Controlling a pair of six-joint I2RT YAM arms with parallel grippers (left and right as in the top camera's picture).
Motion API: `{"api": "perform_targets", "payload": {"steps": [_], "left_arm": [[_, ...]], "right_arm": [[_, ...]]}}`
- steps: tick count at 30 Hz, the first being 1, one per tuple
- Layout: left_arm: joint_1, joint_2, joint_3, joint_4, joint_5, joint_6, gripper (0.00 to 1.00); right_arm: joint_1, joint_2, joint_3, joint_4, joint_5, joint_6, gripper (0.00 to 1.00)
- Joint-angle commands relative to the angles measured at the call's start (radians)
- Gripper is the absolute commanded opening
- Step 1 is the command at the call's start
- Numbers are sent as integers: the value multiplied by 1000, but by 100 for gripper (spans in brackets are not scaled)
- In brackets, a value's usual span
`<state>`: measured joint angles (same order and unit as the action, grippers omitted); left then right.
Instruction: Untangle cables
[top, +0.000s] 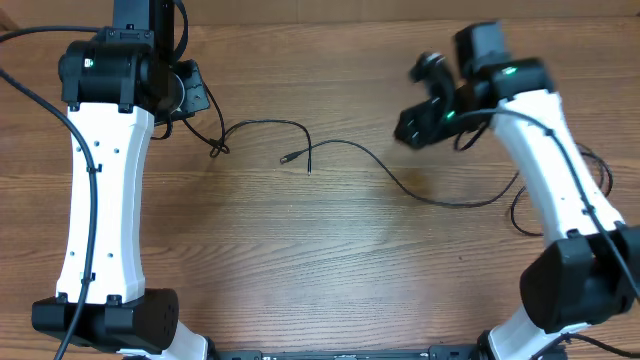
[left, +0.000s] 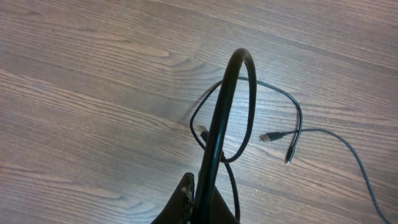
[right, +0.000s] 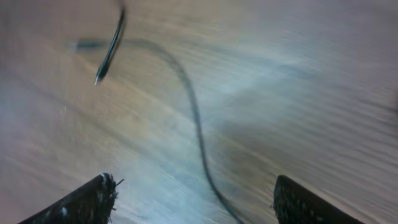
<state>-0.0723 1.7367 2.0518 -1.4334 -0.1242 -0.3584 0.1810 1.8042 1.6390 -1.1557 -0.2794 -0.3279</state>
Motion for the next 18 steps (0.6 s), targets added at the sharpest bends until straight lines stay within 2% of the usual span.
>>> {"api": "perform_targets", "payload": {"steps": [1,7,15,18], "left_arm": [[0,-4,-3,1,-13,22,4],[0,-4,-3,0,-13,22,4],[0,-4,-3,-3,-5,22,4],[0,-4,-3,-6,-5,22,4]], "right_arm": [[37,7,-93,27,47,-74,80],[55,7,-301,158,69,-74,79],[55,7,-531,431,92,-73,63],[55,7,-573,478,115,-74,64]]}}
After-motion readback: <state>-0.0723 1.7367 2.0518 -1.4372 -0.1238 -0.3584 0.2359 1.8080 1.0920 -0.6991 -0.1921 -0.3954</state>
